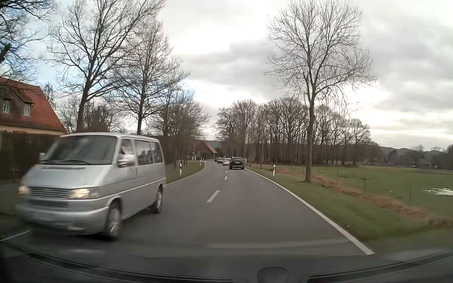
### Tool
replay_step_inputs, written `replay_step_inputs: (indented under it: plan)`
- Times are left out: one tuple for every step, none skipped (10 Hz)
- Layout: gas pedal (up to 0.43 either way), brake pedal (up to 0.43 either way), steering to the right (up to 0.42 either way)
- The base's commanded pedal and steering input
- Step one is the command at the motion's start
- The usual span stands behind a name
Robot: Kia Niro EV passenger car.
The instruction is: Follow the waypoints while adhering to traffic rules and regulations
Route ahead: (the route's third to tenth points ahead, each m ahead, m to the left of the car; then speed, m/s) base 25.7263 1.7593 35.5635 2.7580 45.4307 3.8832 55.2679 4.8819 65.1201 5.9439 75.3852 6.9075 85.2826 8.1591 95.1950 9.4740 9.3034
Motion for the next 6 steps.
replay_step_inputs:
  plan:
    - [0.531,0.000,0.020]
    - [0.531,0.000,0.013]
    - [0.551,0.000,0.004]
    - [0.551,0.000,-0.003]
    - [0.551,0.000,-0.008]
    - [0.551,0.000,-0.014]
